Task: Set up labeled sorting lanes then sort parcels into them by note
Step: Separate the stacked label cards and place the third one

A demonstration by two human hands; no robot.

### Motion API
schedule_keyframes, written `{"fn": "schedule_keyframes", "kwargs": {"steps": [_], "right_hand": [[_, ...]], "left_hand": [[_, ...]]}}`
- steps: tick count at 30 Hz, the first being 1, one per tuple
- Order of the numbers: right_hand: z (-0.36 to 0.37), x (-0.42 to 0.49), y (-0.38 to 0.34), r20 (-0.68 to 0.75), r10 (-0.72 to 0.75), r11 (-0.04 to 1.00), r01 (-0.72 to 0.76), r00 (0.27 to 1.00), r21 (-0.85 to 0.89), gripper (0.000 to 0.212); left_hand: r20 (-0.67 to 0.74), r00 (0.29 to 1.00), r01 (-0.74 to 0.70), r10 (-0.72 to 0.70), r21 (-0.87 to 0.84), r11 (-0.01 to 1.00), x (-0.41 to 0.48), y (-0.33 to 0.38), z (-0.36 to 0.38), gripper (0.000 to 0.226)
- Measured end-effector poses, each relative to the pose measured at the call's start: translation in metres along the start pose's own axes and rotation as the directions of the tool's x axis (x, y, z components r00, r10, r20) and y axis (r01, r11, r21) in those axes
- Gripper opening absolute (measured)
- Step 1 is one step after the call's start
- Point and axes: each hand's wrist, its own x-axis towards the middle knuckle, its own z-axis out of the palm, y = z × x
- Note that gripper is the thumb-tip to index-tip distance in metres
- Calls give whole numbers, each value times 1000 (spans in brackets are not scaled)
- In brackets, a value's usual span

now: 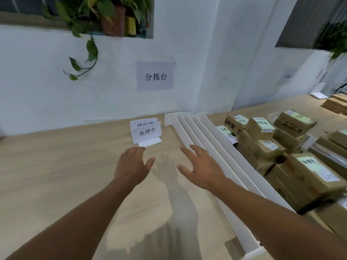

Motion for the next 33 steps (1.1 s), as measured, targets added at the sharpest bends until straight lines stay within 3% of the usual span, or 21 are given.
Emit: {"fn": "schedule_keyframes", "kwargs": {"steps": [15, 24, 29, 33], "right_hand": [[90, 262, 97, 100, -91, 978, 70, 991, 198, 81], [210, 418, 107, 62, -122, 938, 95, 991, 335, 85], [267, 444, 112, 128, -131, 928, 76, 983, 366, 87], [274, 431, 116, 90, -181, 915, 134, 979, 381, 86]], "left_hand": [[-28, 976, 219, -218, 69, 973, 188, -57, 70, 60], [32, 920, 391, -390, -63, 918, 309, -121, 151, 73], [72, 914, 403, -398, -84, 911, 330, -136, 195, 76], [30, 919, 393, -393, -127, 911, 326, -132, 198, 69]]}}
